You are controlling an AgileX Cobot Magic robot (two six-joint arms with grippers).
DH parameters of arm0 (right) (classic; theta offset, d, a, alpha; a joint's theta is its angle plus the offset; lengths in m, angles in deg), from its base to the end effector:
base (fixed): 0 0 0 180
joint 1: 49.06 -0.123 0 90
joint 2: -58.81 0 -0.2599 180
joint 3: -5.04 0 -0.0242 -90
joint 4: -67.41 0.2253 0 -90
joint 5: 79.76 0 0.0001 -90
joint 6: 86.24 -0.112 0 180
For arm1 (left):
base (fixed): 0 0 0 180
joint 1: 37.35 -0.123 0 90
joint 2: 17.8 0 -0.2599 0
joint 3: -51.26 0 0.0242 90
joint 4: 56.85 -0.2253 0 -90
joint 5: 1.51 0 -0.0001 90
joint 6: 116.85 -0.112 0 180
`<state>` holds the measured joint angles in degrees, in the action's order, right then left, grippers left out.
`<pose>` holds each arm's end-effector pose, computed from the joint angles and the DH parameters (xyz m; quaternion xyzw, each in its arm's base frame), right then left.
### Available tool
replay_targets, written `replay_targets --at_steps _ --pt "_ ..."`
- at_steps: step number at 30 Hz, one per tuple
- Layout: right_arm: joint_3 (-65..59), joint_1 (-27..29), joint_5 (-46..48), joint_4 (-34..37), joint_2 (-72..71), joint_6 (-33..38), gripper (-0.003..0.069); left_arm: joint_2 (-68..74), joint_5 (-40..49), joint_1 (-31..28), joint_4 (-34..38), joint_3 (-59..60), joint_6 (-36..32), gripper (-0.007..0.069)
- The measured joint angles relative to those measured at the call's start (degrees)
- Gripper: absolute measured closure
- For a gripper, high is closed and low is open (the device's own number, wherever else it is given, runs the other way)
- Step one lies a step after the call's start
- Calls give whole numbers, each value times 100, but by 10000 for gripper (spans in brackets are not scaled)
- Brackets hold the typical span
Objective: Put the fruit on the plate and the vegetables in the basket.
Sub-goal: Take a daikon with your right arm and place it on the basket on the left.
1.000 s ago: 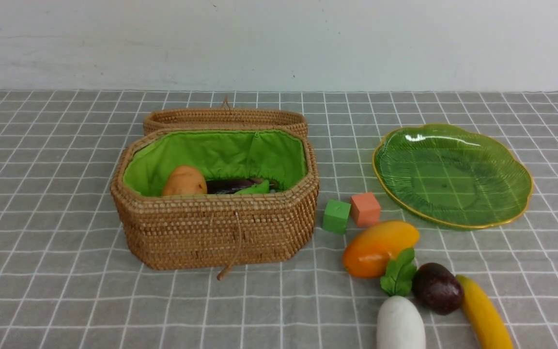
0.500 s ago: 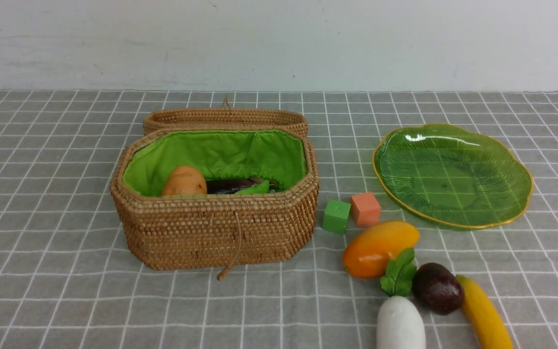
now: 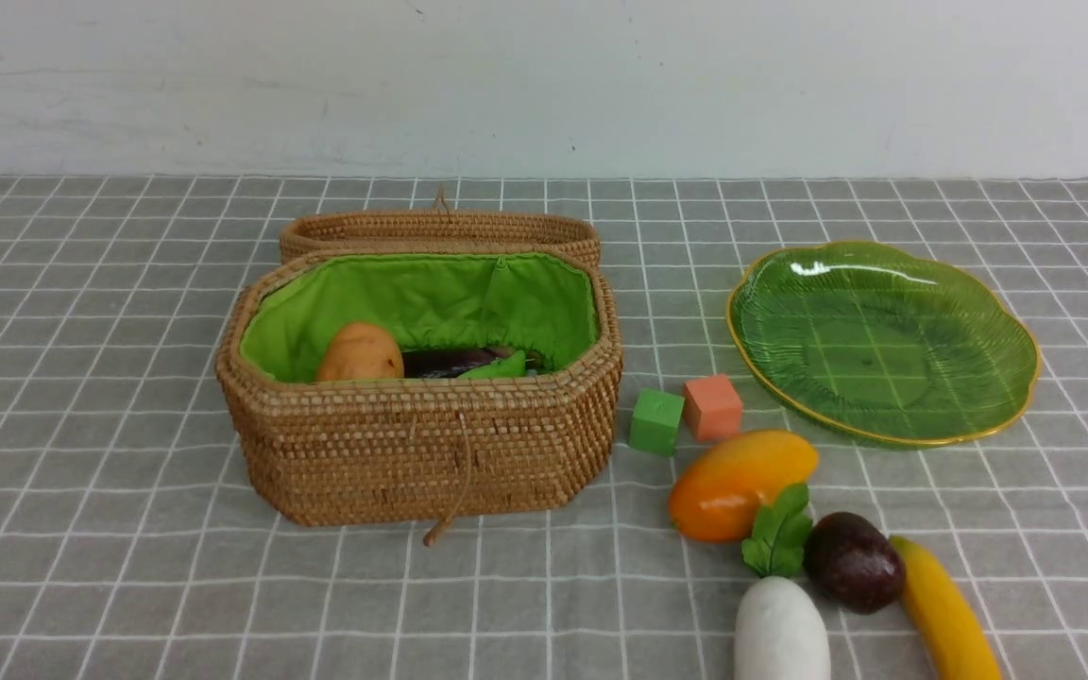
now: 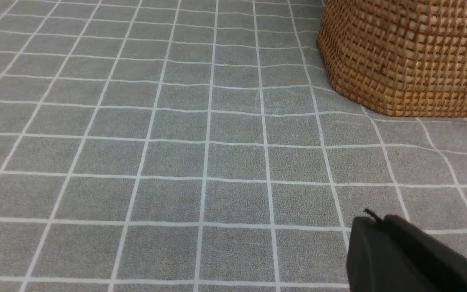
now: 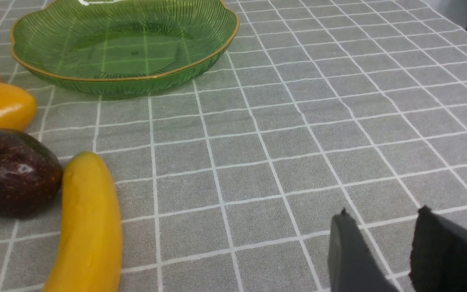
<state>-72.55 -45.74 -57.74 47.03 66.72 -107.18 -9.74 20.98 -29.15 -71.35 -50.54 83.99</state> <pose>0.0709 -0.0188 0.1694 0.0758 0.7957 -0.0596 0.5980 0.0726 0.0004 0.1636 -0.0225 0.8088 -0.0411 0.5862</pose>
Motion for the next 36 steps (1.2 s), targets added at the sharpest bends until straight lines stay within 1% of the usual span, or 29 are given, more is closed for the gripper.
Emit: replay_targets --at_steps 3,4,5,6,7,8,9,11,13,14,15,16,17,18,19,21,22,24,26,27,28,29,30,31,32,34,36 --pt "-42 0 -745 -183 0 0 417 0 0 0 0 0 0 606" --pt "-42 0 -805 -216 0 0 417 0 0 0 0 0 0 606" --pt "-42 0 -1412 -318 0 0 417 0 0 0 0 0 0 606" --pt "-42 5 -1772 -352 0 -6 417 0 0 0 0 0 0 606" --pt "-42 2 -1995 -376 0 -6 417 0 0 0 0 0 0 605" --pt "-42 2 -2447 -404 0 -39 417 0 0 0 0 0 0 603" --pt "-42 2 -2523 -408 0 -49 417 0 0 0 0 0 0 603" --pt "-42 2 -3656 -438 0 -294 417 0 0 0 0 0 0 601" --pt "-42 2 -4409 -438 0 -530 417 0 0 0 0 0 0 601" --pt "-42 2 -4487 -438 0 -560 417 0 0 0 0 0 0 600" --pt "-42 2 -5022 -422 0 -917 417 0 0 0 0 0 0 599" --pt "-35 2 -5072 -417 0 -977 417 0 0 0 0 0 0 599" --pt "52 2 -5287 -369 0 -1474 417 0 0 0 0 0 0 598" --pt "231 2 -5252 -307 0 -2012 417 0 0 0 0 0 0 596" --pt "452 2 -5111 -271 0 -2356 417 0 0 0 0 0 0 595" --pt "938 2 -4689 -253 0 -2798 417 0 0 0 0 0 0 594" --pt "1461 2 -4282 -247 64 -3062 417 0 0 0 0 0 0 592" --pt "2208 2 -3626 -260 285 -3303 417 0 0 0 0 0 0 589" --pt "2929 2 -2837 -368 619 -3387 417 0 0 0 0 0 0 588" --pt "3075 2 -2754 -411 704 -3394 417 0 0 0 0 0 0 587" --pt "3587 2 -1954 -585 1058 -3417 417 0 0 0 0 0 0 586" --pt "3691 2 -1862 -625 1150 -3417 417 0 0 0 0 0 0 586" --pt "3933 2 -1203 -738 1424 -3425 417 0 0 0 0 0 0 586" --pt "4076 2 -682 -847 1695 -3425 417 0 0 0 0 0 0 586" --pt "4085 2 -600 -865 1785 -3425 417 0 0 0 0 0 0 586" --pt "4062 2 202 -929 2249 -3327 417 0 0 0 0 0 0 585" --pt "3951 2 574 -941 2564 -3175 417 0 0 0 0 0 0 585"
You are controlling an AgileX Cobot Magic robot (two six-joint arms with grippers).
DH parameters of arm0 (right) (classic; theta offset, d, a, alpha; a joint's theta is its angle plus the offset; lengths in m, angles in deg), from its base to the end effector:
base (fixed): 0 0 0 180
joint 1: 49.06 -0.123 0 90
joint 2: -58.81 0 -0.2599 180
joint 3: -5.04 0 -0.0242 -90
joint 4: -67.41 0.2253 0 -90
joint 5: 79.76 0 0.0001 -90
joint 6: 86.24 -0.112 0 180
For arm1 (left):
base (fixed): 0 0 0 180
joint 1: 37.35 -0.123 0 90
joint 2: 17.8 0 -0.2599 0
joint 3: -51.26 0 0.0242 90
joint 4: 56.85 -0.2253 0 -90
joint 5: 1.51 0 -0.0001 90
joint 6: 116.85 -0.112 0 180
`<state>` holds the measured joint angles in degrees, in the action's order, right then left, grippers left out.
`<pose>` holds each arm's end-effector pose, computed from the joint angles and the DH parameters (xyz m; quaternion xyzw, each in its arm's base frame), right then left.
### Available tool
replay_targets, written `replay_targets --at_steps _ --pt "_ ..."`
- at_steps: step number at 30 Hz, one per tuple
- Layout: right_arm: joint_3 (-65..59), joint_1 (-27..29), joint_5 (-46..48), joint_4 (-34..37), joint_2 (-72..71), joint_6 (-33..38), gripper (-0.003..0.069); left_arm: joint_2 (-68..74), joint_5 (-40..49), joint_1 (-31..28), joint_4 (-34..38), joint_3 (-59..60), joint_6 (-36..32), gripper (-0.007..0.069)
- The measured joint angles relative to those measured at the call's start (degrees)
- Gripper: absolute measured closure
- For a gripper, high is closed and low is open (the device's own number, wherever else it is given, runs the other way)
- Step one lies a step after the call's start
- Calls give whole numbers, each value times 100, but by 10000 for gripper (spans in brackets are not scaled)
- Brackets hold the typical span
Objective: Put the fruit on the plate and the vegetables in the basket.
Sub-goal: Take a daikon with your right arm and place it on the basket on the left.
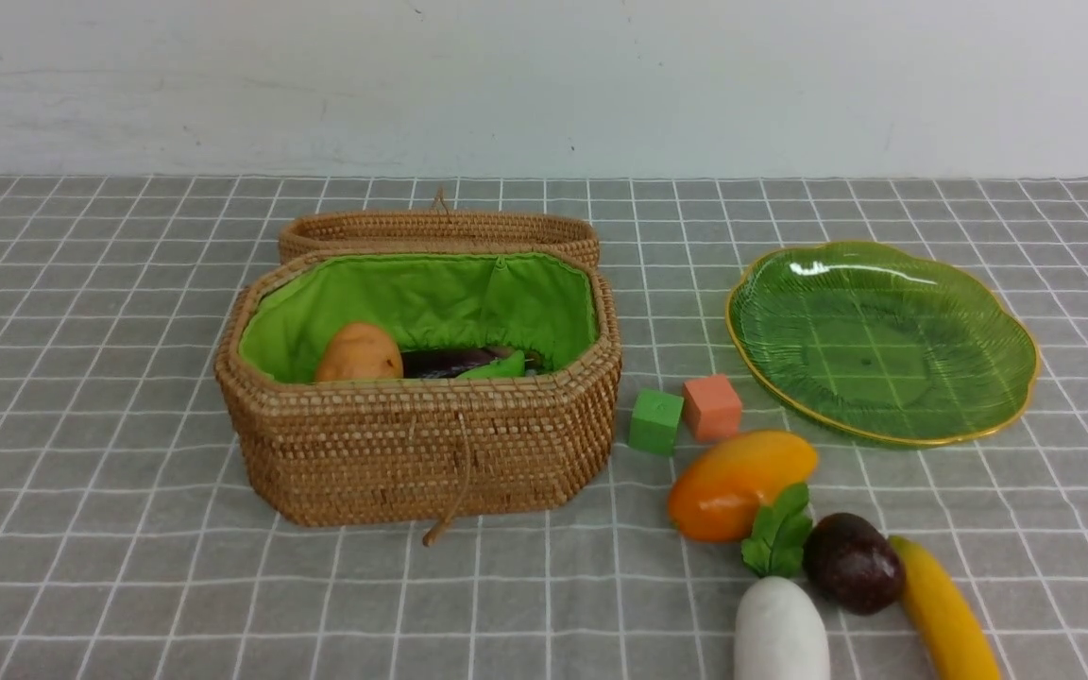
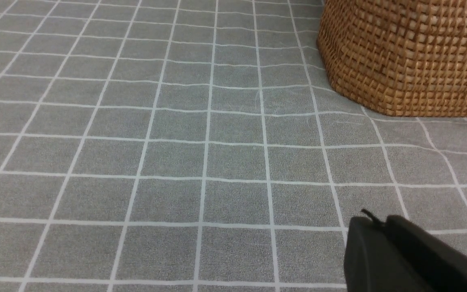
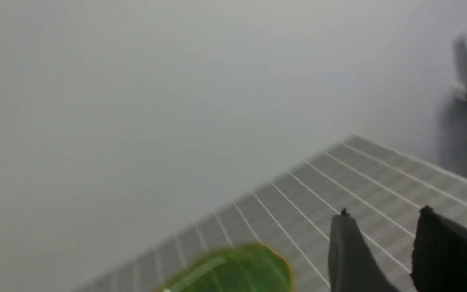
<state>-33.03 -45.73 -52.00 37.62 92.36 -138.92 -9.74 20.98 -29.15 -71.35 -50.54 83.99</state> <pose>0.0962 -0.0316 0.3488 0.2613 0.6957 0.0443 0.6676 0.0726 0.0004 0.1636 -0.0225 0.8088 -0.0411 0.5862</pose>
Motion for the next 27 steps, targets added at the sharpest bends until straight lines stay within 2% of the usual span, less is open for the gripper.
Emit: replay_targets --at_steps 3,5,6,7,8,10,11,13,14,18,20,21,22,25,27 --pt "-298 -6 172 328 602 228 417 0 0 0 0 0 0 585" --pt "-372 -137 327 1011 1053 784 417 0 0 0 0 0 0 585" --pt "-372 -236 394 1337 1190 1166 417 0 0 0 0 0 0 585" --pt "-323 -419 572 1796 1492 1848 417 0 0 0 0 0 0 585" --pt "-292 -453 613 1991 1549 1966 417 0 0 0 0 0 0 585" --pt "132 -987 1343 3393 2518 3542 412 0 0 0 0 0 0 585" --pt "132 -1024 1379 3393 2588 3618 412 0 0 0 0 0 0 585" --pt "453 -1426 1516 4128 3364 4187 393 0 0 0 0 0 0 585" --pt "474 -1504 1502 4165 3422 4244 391 0 0 0 0 0 0 585" --pt "667 -2413 1127 4463 4454 4331 288 0 0 0 0 0 0 585" --pt "687 -2909 952 4477 4857 4222 203 0 0 0 0 0 0 585" --pt "696 -2947 937 4477 4923 4203 194 0 0 0 0 0 0 585" --pt "699 -3201 815 4477 5177 3982 116 0 0 0 0 0 0 585" --pt "699 -3309 642 4442 5631 3621 20 0 0 0 0 0 0 585" --pt "701 -3314 411 4430 5999 3467 -16 0 0 0 0 0 0 585"
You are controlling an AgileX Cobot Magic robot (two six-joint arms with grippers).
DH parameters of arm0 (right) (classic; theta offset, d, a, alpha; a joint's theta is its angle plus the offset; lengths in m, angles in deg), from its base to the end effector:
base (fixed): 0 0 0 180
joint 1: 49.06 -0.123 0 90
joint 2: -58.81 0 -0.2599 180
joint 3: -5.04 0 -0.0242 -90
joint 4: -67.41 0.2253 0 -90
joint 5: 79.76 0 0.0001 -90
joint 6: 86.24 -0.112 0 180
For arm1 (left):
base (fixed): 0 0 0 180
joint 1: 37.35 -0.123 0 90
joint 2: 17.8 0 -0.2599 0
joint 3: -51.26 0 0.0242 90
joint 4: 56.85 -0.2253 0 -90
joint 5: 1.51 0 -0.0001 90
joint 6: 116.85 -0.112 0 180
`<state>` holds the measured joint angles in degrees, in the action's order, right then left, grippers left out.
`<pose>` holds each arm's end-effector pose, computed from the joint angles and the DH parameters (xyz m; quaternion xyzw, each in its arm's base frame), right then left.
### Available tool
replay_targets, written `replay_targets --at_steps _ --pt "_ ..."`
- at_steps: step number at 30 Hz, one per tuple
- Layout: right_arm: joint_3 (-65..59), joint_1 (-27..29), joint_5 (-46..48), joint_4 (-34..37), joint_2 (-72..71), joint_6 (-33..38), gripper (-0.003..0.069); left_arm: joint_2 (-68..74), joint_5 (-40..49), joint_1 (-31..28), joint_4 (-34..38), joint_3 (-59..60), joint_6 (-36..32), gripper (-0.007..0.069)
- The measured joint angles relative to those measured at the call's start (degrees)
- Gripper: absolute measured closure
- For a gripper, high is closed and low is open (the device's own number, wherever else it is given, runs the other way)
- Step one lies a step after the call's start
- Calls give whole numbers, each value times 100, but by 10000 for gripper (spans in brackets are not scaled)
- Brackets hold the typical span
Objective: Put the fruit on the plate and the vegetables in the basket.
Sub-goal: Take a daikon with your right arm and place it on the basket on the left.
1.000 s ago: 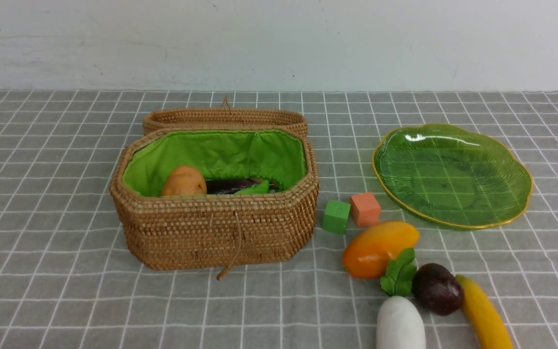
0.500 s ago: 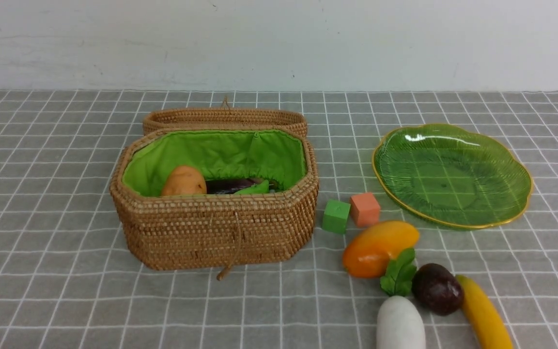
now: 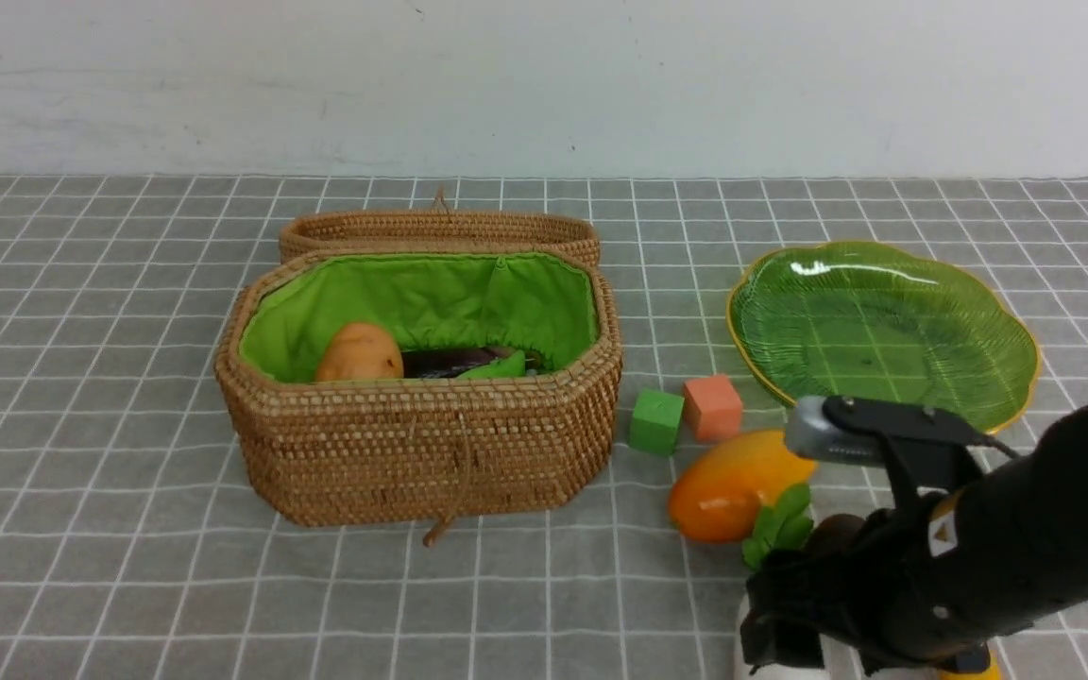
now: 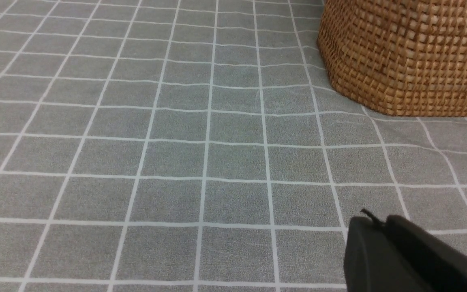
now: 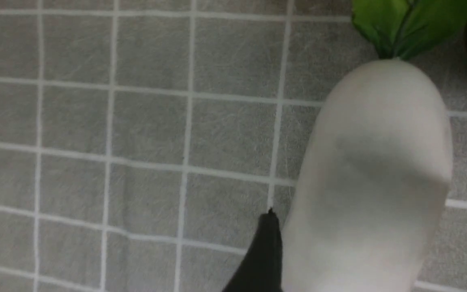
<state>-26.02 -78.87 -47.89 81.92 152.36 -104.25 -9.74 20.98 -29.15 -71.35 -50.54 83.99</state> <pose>0.2190 0.1426 0.1732 -0.0089 0.9754 0.1616 0.1495 0.0726 0.0004 0.1636 -0.0225 0.8088 -0.0411 0.5862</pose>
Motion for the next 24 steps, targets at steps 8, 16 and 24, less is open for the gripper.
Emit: replay_targets --at_steps 8,16,24 --pt "13 -32 -229 297 707 451 108 0 0 0 0 0 0 585" --pt "966 -34 1377 1796 -23 1713 179 0 0 0 0 0 0 575" --pt "3030 -51 1538 2481 36 3136 179 0 0 0 0 0 0 573"
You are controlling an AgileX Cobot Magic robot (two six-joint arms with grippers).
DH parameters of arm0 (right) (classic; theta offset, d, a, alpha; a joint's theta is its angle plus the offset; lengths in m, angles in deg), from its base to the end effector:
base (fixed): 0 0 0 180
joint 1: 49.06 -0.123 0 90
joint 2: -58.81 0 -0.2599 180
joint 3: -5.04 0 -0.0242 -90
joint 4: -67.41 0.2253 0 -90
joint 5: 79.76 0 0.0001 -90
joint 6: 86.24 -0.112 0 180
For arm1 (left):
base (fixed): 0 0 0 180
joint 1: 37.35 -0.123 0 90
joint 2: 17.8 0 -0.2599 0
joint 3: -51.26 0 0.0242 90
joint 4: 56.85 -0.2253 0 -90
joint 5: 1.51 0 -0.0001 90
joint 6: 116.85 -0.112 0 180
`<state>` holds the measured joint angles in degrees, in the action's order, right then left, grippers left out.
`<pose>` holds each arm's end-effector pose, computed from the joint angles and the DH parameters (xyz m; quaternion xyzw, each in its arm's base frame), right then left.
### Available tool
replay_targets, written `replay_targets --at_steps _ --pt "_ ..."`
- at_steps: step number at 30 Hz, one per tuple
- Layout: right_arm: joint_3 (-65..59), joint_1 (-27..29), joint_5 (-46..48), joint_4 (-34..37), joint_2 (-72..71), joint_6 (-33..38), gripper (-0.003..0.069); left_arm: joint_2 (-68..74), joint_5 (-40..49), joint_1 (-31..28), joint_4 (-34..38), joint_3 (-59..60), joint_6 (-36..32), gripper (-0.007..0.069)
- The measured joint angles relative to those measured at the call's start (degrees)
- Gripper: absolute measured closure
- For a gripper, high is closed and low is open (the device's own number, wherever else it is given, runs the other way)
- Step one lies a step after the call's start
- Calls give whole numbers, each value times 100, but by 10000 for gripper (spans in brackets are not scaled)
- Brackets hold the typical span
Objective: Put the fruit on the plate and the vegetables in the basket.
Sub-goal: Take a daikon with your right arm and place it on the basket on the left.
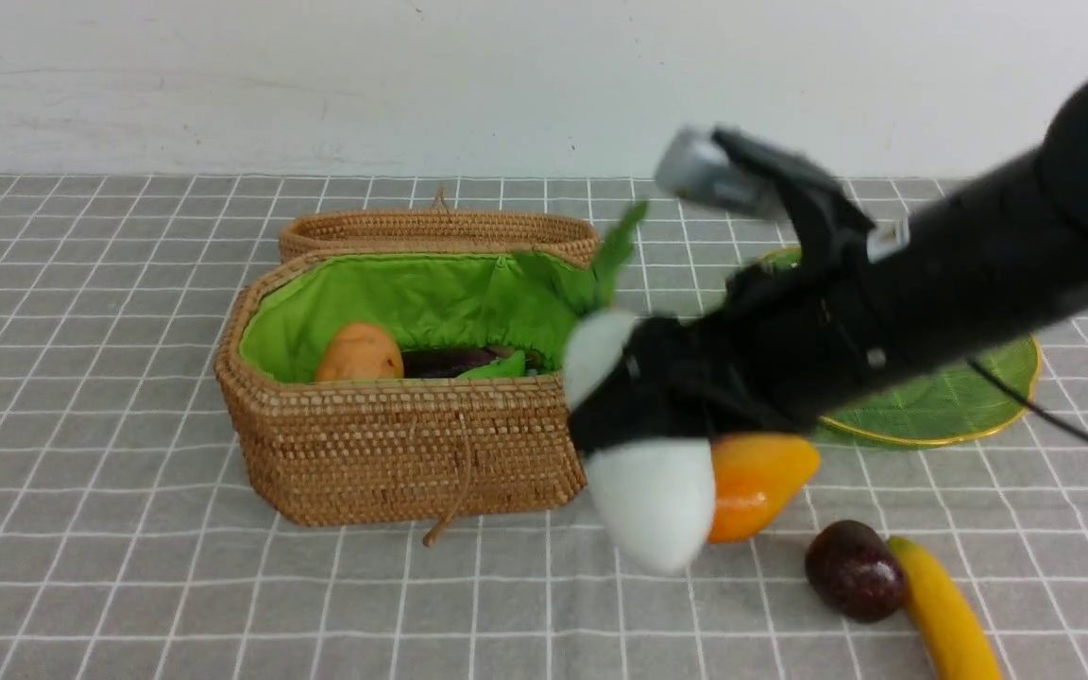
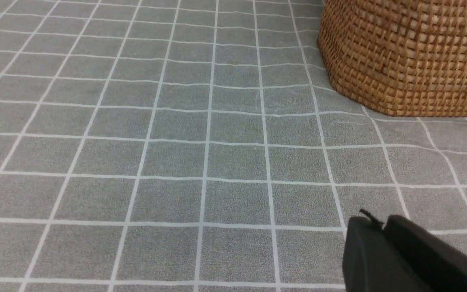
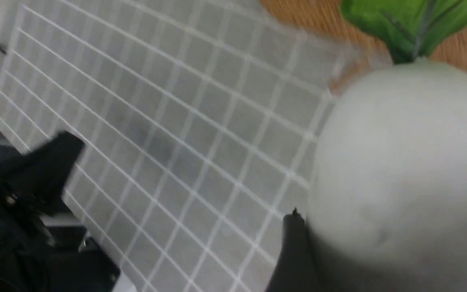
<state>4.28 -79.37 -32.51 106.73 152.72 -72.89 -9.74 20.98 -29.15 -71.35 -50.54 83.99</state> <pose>0.2454 0.2039 0.3184 -0.2054 0.8767 0.3500 0.2584 0.0726 0.0004 0.1636 -0.0225 0.8088 -0.0411 0.5862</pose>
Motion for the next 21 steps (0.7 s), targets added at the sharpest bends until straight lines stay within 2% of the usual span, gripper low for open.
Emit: replay_targets --at_steps 6,10,13,15,19,21 --pt "1596 0 -1079 299 1199 988 179 0 0 0 0 0 0 565" --pt "2097 0 -1548 393 2141 1554 179 0 0 0 0 0 0 564" --pt "2224 0 -1638 392 2580 1695 176 0 0 0 0 0 0 564" --pt "2249 0 -1700 387 2884 1771 141 0 0 0 0 0 0 563" --pt "2258 0 -1746 363 3190 1785 -4 0 3 0 0 0 0 557" --pt "2272 0 -1746 361 3196 1785 -16 0 3 0 0 0 0 557"
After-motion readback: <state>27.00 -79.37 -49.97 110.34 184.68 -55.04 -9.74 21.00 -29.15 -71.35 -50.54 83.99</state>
